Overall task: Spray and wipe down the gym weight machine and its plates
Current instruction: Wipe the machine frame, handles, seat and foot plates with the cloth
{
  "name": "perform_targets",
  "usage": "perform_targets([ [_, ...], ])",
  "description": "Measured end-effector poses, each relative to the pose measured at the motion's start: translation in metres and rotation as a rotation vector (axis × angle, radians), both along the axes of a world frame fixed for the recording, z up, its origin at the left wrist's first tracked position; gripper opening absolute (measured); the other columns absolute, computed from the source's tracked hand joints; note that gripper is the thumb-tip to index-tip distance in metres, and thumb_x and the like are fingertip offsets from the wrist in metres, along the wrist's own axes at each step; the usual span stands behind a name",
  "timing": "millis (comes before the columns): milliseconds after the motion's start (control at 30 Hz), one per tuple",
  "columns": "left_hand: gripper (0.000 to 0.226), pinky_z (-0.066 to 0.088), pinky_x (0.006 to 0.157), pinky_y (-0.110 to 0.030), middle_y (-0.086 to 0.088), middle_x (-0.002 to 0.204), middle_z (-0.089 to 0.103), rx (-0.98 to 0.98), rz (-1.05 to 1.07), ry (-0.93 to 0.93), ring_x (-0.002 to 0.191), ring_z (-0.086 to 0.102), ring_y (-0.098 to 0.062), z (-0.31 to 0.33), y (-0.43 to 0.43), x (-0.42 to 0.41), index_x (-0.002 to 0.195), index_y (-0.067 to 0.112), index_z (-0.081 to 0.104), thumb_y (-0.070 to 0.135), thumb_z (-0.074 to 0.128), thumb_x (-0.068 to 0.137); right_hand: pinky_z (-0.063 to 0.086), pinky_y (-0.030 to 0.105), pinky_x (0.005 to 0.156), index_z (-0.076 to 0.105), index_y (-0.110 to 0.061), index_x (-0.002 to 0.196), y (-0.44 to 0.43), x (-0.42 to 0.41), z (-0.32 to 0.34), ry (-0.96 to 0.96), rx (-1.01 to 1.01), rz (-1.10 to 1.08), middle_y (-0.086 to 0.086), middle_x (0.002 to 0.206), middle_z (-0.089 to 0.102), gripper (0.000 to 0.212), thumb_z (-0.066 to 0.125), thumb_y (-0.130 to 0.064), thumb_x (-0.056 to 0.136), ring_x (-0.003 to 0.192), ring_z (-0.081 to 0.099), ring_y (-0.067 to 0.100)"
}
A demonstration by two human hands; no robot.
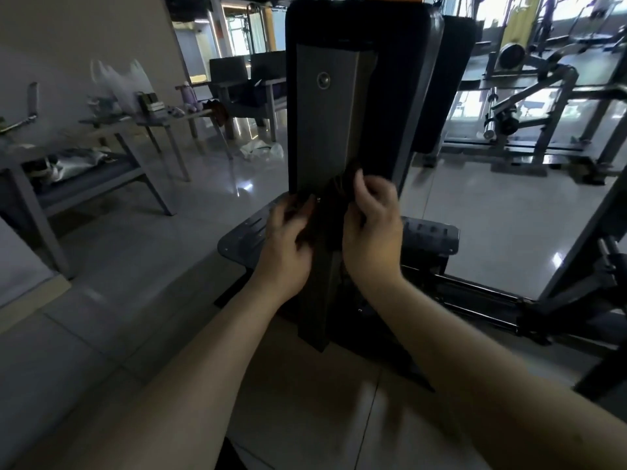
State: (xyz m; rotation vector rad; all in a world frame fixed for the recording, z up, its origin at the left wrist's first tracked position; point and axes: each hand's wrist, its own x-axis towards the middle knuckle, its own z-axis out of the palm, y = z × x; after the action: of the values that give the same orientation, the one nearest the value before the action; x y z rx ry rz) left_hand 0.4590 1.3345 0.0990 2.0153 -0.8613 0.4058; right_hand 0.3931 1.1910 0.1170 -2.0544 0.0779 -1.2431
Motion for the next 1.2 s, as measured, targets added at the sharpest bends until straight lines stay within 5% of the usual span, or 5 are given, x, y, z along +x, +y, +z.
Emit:
perform_targets([
  [233, 0.078, 0.047, 0.110, -0.048, 0.008, 0.157, 0.020, -0.062, -0.028, -0.082, 0.141, 0.040, -0.024, -0.011, -0.004, 0.002, 0.153, 0.045, 0.035, -0.006, 0.052, 0.097, 0.051, 0.034, 0.106, 0.060, -0.012, 0.136, 0.016, -0.008, -0.100, 0.338, 0.394, 0.263, 0.002, 0.136, 0.053, 0.037, 0.057, -0.004, 0.100, 0.122, 0.058, 0.013],
  [433, 0.075, 0.052, 0.103, -0.046, 0.004, 0.156, 0.023, -0.044, -0.011, -0.161, 0.138, 0.042, -0.022, -0.015, -0.002, 0.007, 0.154, 0.035, 0.037, -0.008, 0.056, 0.095, 0.046, 0.023, 0.108, 0.047, -0.017, 0.151, 0.026, -0.003, -0.084, 0.080, 0.317, 0.157, -0.001, 0.147, 0.044, 0.054, 0.055, -0.001, 0.100, 0.134, 0.049, 0.010],
  [667, 0.063, 0.053, 0.104, -0.042, -0.019, 0.150, 0.035, -0.069, 0.070, -0.318, 0.130, 0.050, -0.034, -0.022, -0.012, 0.006, 0.149, 0.005, 0.048, 0.014, 0.076, 0.092, 0.036, -0.002, 0.098, 0.048, -0.011, 0.150, 0.045, 0.007, -0.168, 0.567, 0.808, 0.209, -0.004, 0.146, 0.043, 0.061, 0.050, 0.015, 0.095, 0.139, 0.044, 0.018],
  [867, 0.068, 0.049, 0.105, -0.034, -0.030, 0.141, 0.038, -0.097, 0.111, -0.421, 0.126, 0.046, -0.021, -0.027, -0.019, 0.019, 0.144, -0.004, 0.050, 0.017, 0.082, 0.088, 0.046, 0.041, 0.112, 0.046, -0.031, 0.148, 0.060, 0.023, -0.130, 0.069, 0.763, 0.213, -0.001, 0.147, 0.034, 0.048, 0.052, -0.029, 0.100, 0.136, 0.045, 0.022],
  [1200, 0.071, 0.040, 0.109, -0.026, -0.034, 0.136, 0.039, -0.098, 0.117, -0.476, 0.133, 0.037, -0.004, -0.029, -0.021, 0.024, 0.139, -0.013, 0.049, 0.015, 0.085, 0.084, 0.043, 0.042, 0.115, 0.045, -0.027, 0.150, 0.065, 0.031, -0.224, 0.579, 0.867, 0.129, 0.003, 0.154, 0.031, 0.064, 0.057, 0.003, 0.095, 0.140, 0.041, 0.028],
])
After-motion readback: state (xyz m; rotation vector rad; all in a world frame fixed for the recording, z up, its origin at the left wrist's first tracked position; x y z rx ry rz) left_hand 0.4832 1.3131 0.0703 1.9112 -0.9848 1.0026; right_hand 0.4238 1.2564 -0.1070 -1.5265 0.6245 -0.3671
